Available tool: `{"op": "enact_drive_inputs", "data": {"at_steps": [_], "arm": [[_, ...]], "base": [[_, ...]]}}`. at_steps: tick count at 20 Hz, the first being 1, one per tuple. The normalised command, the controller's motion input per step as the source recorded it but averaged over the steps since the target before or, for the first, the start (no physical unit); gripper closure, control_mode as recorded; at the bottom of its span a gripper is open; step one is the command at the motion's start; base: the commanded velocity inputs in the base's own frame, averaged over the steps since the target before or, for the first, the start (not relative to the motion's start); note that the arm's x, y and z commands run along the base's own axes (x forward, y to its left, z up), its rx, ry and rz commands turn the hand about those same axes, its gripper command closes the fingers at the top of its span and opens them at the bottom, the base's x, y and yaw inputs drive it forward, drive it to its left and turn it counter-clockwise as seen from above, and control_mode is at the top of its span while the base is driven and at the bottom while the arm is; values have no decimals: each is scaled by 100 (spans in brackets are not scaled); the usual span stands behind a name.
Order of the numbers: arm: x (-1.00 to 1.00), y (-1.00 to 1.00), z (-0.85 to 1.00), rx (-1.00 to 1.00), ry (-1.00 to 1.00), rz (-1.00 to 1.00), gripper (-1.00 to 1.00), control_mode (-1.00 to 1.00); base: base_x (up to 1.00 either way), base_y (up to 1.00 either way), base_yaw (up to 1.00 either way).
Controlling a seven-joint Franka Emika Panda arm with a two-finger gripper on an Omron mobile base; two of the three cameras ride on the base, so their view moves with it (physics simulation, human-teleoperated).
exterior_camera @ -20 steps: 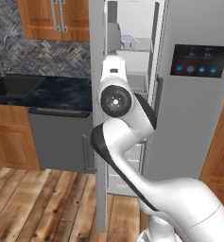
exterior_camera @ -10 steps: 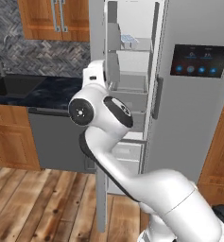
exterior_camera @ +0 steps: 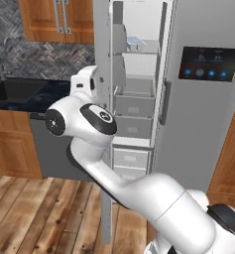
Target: The ice cube tray has been filled with water. Take the tray and place it in the freezer to make ice. Close the freezer door after placing the tray.
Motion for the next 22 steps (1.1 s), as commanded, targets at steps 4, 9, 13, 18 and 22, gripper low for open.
{"op": "enact_drive_inputs", "data": {"at_steps": [4,9,13,18,22], "arm": [[18,0,0,0,0,-10,-100,-100],[30,0,-2,0,0,-11,-100,-100],[36,0,-12,-1,0,-10,-100,-100],[51,0,-19,0,0,-7,-100,-100],[48,0,-19,0,0,-7,-100,-100]], "base": [[0,0,0],[0,0,0],[0,0,0],[0,0,0],[0,0,0]]}}
